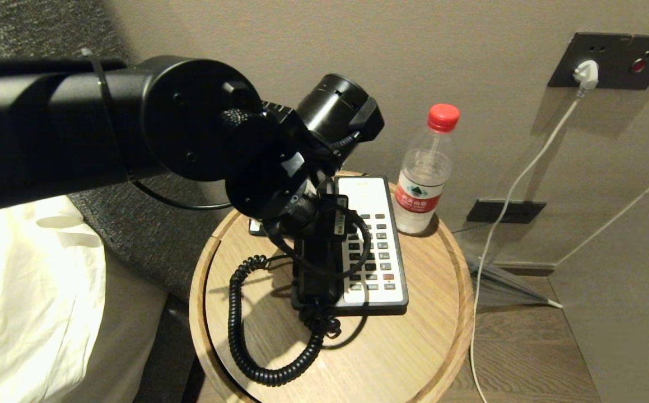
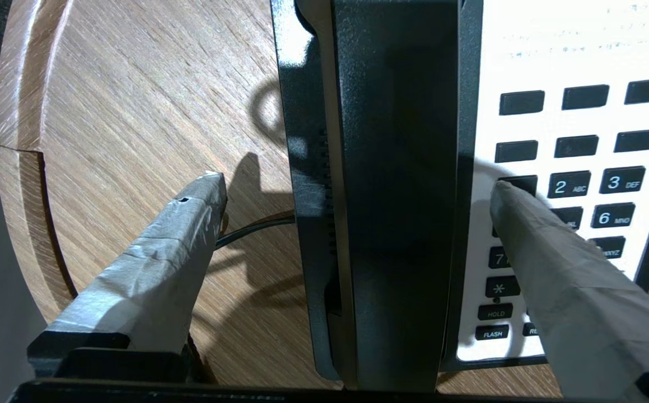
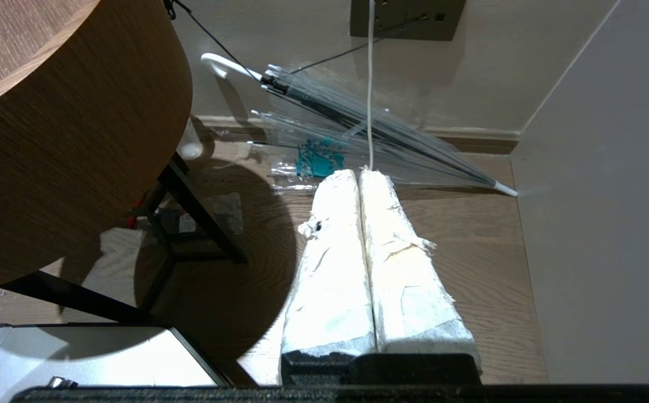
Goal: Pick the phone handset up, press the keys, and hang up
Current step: Pick up the desk phone handset
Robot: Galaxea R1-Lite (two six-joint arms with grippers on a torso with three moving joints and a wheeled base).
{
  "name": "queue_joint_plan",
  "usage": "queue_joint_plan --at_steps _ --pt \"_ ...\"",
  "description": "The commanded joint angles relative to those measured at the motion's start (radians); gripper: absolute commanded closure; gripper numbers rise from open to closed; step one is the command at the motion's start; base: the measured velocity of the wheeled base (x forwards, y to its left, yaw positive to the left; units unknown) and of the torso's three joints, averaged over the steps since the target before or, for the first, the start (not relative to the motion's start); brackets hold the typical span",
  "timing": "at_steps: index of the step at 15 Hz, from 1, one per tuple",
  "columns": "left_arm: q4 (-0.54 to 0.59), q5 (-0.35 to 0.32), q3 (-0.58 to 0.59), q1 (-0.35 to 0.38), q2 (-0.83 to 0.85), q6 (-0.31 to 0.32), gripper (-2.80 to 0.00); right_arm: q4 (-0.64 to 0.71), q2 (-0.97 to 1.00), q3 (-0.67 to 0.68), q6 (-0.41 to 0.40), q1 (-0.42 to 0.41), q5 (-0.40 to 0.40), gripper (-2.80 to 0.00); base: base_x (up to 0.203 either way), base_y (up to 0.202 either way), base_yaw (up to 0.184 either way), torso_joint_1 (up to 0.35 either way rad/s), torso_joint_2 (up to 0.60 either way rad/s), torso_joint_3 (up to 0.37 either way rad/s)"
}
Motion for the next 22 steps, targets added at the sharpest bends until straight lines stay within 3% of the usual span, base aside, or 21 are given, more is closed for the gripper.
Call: queue_joint_plan --at_steps 1,6,7,22 --pt "0.005 0.003 0.000 -0.006 0.001 -0.002 -2.80 0.000 0.000 0.000 -0.001 0.000 0.000 0.00 0.000 0.000 0.000 0.000 0.00 0.000" --pt "0.005 0.003 0.000 -0.015 0.003 -0.002 -2.80 0.000 0.000 0.000 -0.001 0.000 0.000 0.00 0.000 0.000 0.000 0.000 0.00 0.000" --pt "0.006 0.003 0.000 -0.013 0.003 -0.002 0.00 0.000 0.000 0.001 -0.001 0.000 0.000 0.00 0.000 0.000 0.000 0.000 0.00 0.000" --pt "0.006 0.003 0.001 -0.022 -0.007 -0.002 0.00 0.000 0.001 0.000 -0.001 -0.001 0.000 0.00 0.000 0.000 0.000 0.000 0.00 0.000"
